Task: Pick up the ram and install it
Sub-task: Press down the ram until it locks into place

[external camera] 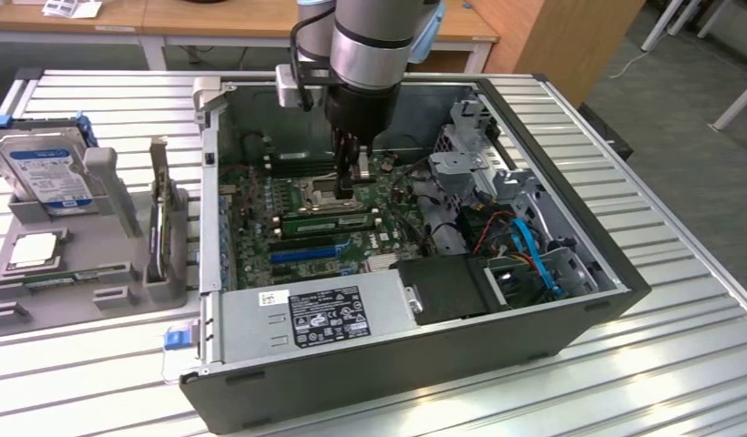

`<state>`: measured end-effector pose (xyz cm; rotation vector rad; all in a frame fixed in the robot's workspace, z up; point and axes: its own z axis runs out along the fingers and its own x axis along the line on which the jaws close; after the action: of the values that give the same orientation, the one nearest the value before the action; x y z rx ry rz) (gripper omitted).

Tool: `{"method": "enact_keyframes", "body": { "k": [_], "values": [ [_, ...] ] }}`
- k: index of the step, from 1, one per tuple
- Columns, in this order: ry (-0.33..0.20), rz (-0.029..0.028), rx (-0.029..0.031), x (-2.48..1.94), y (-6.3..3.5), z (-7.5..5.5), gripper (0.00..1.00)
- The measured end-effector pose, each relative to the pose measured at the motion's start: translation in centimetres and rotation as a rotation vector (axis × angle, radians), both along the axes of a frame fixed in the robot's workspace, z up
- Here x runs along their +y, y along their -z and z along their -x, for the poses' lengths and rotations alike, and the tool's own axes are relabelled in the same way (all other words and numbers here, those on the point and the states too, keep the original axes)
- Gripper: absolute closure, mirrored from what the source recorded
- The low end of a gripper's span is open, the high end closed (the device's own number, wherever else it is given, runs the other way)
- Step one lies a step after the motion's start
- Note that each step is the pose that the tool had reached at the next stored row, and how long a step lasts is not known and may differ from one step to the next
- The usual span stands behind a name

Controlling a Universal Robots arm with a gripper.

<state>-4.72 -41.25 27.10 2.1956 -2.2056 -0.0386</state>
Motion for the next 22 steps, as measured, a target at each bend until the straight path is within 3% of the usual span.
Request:
{"method": "enact_keyframes", "body": {
  "k": [4,13,16,22],
  "values": [
    [-0.001,0.0003,0.0002,0.00,-0.02,-0.2,0.89],
    [-0.015,-0.0004,0.0001,0.00,0.00,-3.5,0.89],
    [-0.016,-0.0018,-0.0002,-0.28,0.25,-3.6,0.89],
    [-0.016,-0.0015,-0.0004,-0.31,1.33,-3.6,0.89]
  ]
}}
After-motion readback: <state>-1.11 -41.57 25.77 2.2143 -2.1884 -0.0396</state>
